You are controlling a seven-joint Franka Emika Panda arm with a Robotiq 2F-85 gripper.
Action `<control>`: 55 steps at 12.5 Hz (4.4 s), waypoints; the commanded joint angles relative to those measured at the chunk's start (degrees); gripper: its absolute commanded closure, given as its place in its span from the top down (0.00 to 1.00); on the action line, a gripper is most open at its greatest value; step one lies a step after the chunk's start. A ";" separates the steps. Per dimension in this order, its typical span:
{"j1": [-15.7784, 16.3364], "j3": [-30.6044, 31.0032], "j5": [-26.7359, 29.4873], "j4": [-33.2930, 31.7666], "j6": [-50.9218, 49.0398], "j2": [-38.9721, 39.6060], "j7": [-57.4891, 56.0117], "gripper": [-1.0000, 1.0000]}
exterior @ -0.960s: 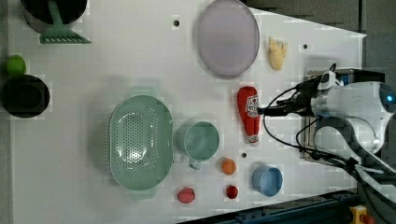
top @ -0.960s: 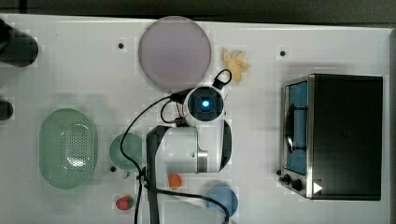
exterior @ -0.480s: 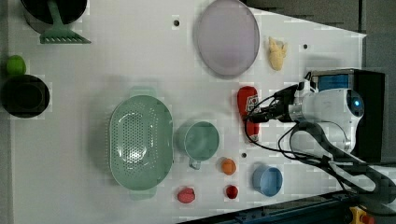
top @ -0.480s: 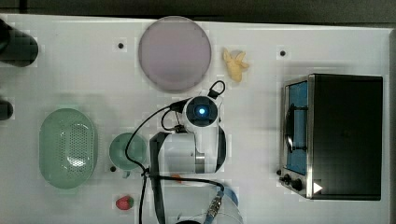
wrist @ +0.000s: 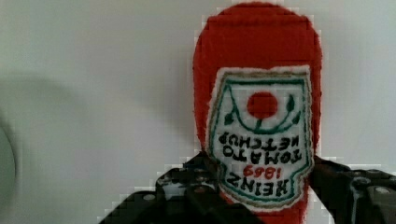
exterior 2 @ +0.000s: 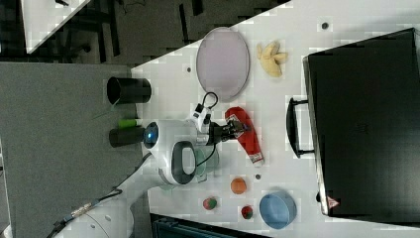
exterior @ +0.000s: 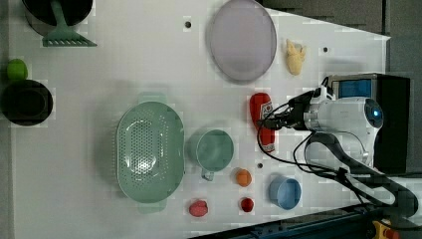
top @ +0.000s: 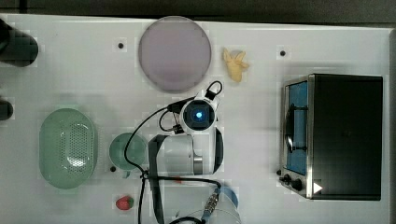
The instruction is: Pick Ketchup from the table and place it in strainer.
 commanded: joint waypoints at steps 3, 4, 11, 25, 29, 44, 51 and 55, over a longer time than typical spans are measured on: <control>-0.28 0.10 0.14 0.69 -2.96 -6.59 1.85 0.61; -0.24 0.26 0.14 1.26 -7.31 -9.92 1.85 0.61; 0.58 6.36 1.04 8.33 -37.08 -27.45 10.20 0.61; 3.64 34.79 6.96 11.51 -14.95 -8.96 60.75 0.61; 6.22 34.30 3.97 11.40 -4.49 1.10 63.51 0.76; -6.12 22.65 10.14 17.43 -37.23 -31.60 71.67 1.00; -6.35 5.68 10.30 25.12 -55.99 -37.52 66.10 1.00; -6.35 4.31 5.38 25.06 -54.99 -36.39 64.23 1.00</control>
